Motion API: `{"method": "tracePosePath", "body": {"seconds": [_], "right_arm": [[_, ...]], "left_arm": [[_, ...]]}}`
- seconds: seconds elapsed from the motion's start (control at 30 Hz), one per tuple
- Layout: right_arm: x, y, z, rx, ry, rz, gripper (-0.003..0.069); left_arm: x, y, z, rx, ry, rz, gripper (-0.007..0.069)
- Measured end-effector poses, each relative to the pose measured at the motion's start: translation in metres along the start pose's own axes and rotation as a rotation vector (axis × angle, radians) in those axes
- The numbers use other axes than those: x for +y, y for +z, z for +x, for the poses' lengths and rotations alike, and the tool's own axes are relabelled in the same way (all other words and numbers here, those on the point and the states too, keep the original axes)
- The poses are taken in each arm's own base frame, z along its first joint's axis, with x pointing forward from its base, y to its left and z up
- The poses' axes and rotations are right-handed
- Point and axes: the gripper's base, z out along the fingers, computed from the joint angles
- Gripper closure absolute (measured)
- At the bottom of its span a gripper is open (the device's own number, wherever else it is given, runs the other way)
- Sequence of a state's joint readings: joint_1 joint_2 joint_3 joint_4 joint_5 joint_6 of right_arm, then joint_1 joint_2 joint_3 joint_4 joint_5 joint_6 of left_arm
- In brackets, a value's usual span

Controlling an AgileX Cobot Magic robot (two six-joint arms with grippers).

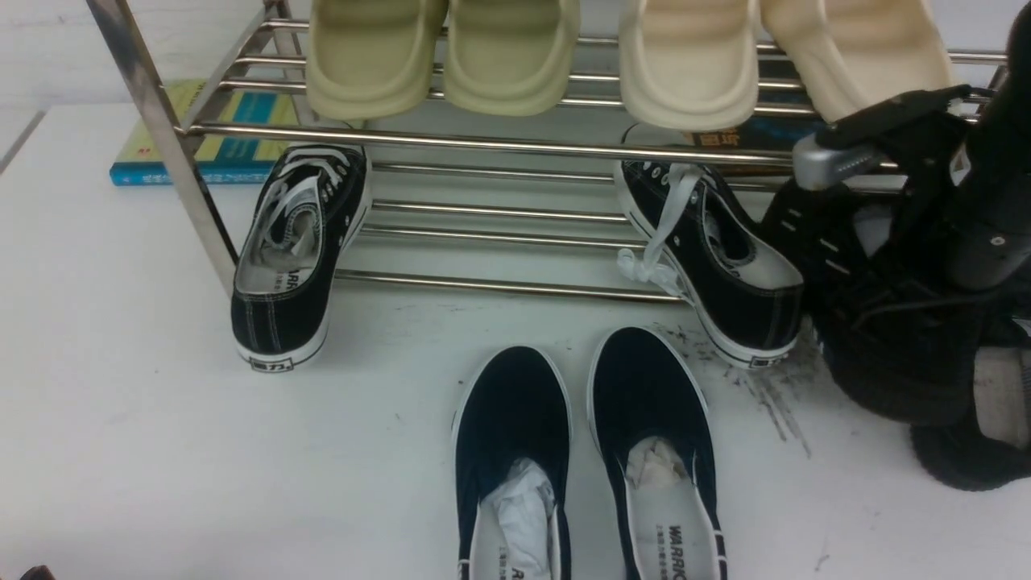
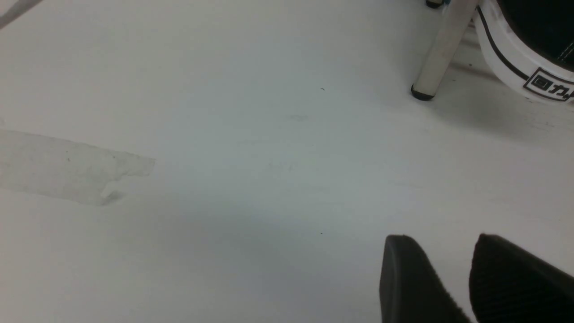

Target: Take the shoes off the shelf with your hand on the white table.

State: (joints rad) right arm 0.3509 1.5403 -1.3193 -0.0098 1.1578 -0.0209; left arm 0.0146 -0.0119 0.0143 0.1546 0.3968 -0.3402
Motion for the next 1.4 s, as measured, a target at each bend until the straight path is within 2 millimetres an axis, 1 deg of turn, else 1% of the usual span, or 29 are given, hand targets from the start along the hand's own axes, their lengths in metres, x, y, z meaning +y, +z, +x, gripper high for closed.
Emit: {"method": "tracePosePath", "body": {"seconds": [0.1,0.17,0.53,0.57,0.77,0.83,0.87,0.97,1.0,1.1,1.13,1.17,1.27,1.3,1.33,1.37,1.4], "right_arm": [[0.002,-0.013,0.006,-0.007,0.008,-0.020,0.0643],[0.002,-0.016,0.008,-0.011,0.011,-0.026,0.0643],[0.006,-0.055,0.028,-0.082,0.041,-0.060,0.0641],[0.006,-0.056,0.028,-0.083,0.041,-0.063,0.0641],[0.010,-0.083,0.043,-0.154,0.055,-0.102,0.0640],[0.010,-0.094,0.051,-0.185,0.057,-0.110,0.0640],[0.011,-0.095,0.053,-0.191,0.058,-0.112,0.0640],[0.013,-0.107,0.066,-0.231,0.061,-0.137,0.0640],[0.013,-0.109,0.068,-0.238,0.061,-0.138,0.0640],[0.017,-0.111,0.089,-0.243,0.070,-0.181,0.0640],[0.018,-0.110,0.091,-0.242,0.071,-0.187,0.0640],[0.020,-0.109,0.100,-0.237,0.075,-0.208,0.0640],[0.024,-0.104,0.119,-0.228,0.065,-0.248,0.0640],[0.025,-0.103,0.123,-0.227,0.061,-0.261,0.0640],[0.025,-0.103,0.123,-0.228,0.059,-0.260,0.0640],[0.028,-0.101,0.129,-0.225,0.051,-0.283,0.0640],[0.028,-0.101,0.130,-0.225,0.049,-0.285,0.0640]], "left_arm": [[0.000,0.000,0.000,0.000,0.000,0.000,0.0383],[0.000,0.000,0.000,0.000,0.000,0.000,0.0383],[0.000,0.000,0.000,0.000,0.000,0.000,0.0383],[0.000,0.000,0.000,0.000,0.000,0.000,0.0383],[0.000,0.000,0.000,0.000,0.000,0.000,0.0383],[0.000,0.000,0.000,0.000,0.000,0.000,0.0383],[0.000,0.000,0.000,0.000,0.000,0.000,0.0383],[0.000,0.000,0.000,0.000,0.000,0.000,0.0383],[0.000,0.000,0.000,0.000,0.000,0.000,0.0383],[0.000,0.000,0.000,0.000,0.000,0.000,0.0383],[0.000,0.000,0.000,0.000,0.000,0.000,0.0383],[0.000,0.000,0.000,0.000,0.000,0.000,0.0383],[0.000,0.000,0.000,0.000,0.000,0.000,0.0383],[0.000,0.000,0.000,0.000,0.000,0.000,0.0383],[0.000,0.000,0.000,0.000,0.000,0.000,0.0383],[0.000,0.000,0.000,0.000,0.000,0.000,0.0383],[0.000,0.000,0.000,0.000,0.000,0.000,0.0383]]}}
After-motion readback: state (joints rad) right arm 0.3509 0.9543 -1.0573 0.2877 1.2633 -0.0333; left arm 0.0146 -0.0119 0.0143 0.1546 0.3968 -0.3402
